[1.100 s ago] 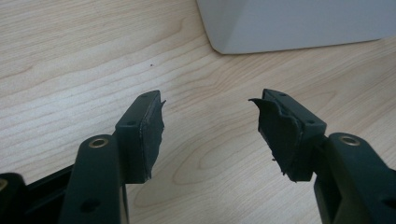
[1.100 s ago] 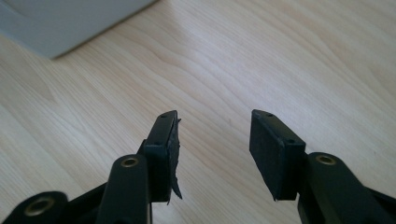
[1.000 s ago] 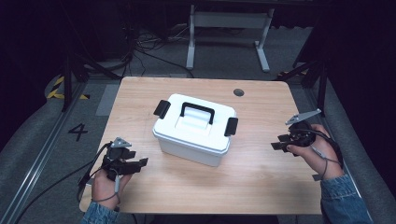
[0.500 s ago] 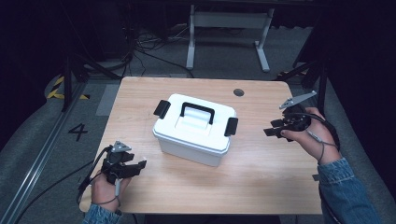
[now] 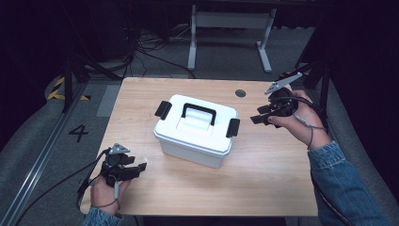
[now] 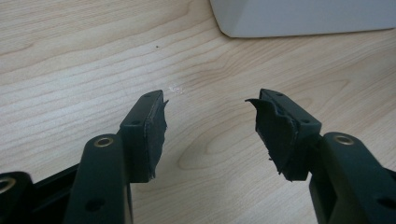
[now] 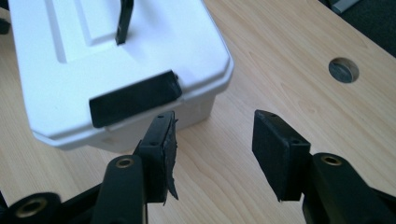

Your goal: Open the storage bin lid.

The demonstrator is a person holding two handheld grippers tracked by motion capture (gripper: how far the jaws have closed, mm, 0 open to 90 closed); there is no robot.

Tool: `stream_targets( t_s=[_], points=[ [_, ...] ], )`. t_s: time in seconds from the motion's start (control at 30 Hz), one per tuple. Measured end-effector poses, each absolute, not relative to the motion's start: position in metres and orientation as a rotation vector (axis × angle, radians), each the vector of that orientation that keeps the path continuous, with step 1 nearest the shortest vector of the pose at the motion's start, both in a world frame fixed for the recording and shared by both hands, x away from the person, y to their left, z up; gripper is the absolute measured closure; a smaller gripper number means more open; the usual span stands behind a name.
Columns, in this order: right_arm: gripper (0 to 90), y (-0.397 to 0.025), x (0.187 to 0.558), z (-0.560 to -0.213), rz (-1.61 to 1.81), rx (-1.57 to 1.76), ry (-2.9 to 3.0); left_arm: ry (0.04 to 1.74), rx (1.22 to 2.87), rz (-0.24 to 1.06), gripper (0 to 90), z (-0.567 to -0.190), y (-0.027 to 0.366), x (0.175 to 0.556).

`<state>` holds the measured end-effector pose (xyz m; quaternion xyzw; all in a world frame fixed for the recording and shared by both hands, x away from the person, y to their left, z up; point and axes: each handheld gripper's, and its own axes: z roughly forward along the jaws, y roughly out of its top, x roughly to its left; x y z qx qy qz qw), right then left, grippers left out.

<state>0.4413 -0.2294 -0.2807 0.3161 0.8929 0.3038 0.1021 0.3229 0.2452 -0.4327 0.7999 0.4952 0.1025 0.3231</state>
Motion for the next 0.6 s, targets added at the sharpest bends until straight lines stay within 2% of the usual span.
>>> stream_targets(
  t_s=[0.6],
  points=[
    [49.4,-0.166,0.465,-0.266,0.952,0.815,2.722,1.285,2.101,0.270,43.3,-0.433,0.243,0.328]
  ],
)
